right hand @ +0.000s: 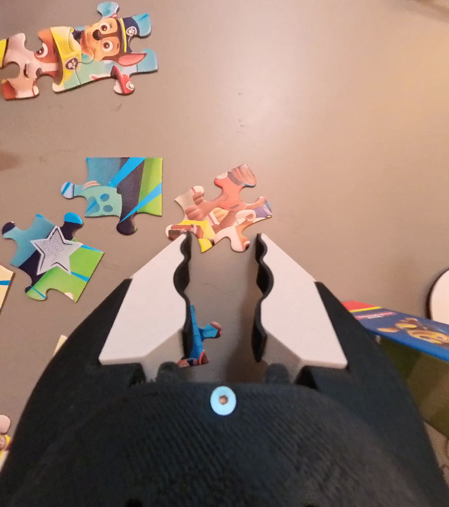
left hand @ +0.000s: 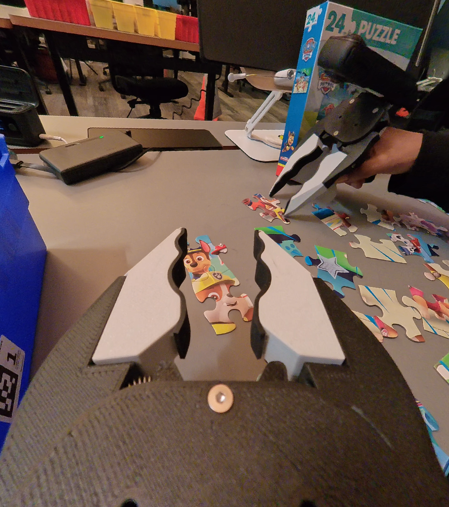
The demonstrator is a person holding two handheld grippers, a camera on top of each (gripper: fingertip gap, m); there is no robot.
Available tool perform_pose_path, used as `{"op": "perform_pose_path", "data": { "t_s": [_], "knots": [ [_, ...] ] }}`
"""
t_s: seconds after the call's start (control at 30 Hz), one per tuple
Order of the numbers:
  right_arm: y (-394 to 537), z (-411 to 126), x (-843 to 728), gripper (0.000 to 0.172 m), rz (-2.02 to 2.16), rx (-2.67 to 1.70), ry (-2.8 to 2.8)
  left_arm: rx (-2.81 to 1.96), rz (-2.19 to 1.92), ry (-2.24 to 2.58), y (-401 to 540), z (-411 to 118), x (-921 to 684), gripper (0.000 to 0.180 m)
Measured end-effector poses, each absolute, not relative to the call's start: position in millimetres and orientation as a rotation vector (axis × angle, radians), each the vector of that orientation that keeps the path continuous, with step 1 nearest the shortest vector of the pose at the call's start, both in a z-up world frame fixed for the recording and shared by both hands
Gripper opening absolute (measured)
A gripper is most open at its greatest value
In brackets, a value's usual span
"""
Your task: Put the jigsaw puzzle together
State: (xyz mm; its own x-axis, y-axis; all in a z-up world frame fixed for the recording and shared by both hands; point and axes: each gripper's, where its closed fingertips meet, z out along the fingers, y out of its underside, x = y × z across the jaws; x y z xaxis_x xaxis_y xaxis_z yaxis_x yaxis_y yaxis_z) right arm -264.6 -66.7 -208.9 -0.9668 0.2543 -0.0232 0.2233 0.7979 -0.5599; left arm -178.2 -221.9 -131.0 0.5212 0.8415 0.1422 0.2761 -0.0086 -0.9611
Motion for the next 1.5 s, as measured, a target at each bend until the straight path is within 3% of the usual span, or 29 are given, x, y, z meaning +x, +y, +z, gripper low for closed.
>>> {"op": "perform_pose_path", "data": {
  "t_s": [0.07, 0.37, 0.43, 0.63, 0.77, 0.9, 1.1, 1.23, 1.4, 1.5],
  "knots": [
    [-65, -209, -267, 0.037, 0.892, -0.375, -2.921, -1.566, 0.590, -0.988, -222, -131, -178, 0.047],
    [-66, -208, -260, 0.028, 0.847, -0.314, -2.913, -1.567, 0.592, -0.986, -221, -131, -178, 0.047],
    [-67, -208, -256, 0.006, 0.858, -0.292, -2.911, -1.566, 0.592, -0.987, -222, -131, -178, 0.047],
    [-66, -208, -249, 0.007, 0.851, -0.286, -2.910, -1.565, 0.590, -0.988, -222, -131, -178, 0.047],
    [-60, -206, -241, 0.019, 0.824, -0.314, -2.944, -1.563, 0.588, -0.989, -222, -131, -178, 0.047],
    [-73, -194, -250, 0.064, 0.919, -0.303, -2.856, -1.571, 0.589, -0.985, -220, -131, -178, 0.047],
    [-83, -210, -273, 0.098, 0.823, -0.313, -2.868, -1.548, 0.578, -0.994, -223, -130, -179, 0.047],
    [-83, -213, -270, 0.095, 0.844, -0.380, -2.941, -1.550, 0.579, -0.991, -223, -130, -178, 0.047],
    [-77, -211, -263, 0.063, 0.828, -0.362, -2.943, -1.562, 0.587, -0.983, -221, -131, -178, 0.047],
    [-76, -211, -259, 0.062, 0.822, -0.366, -2.942, -1.558, 0.586, -0.984, -221, -130, -178, 0.047]
  ]
}}
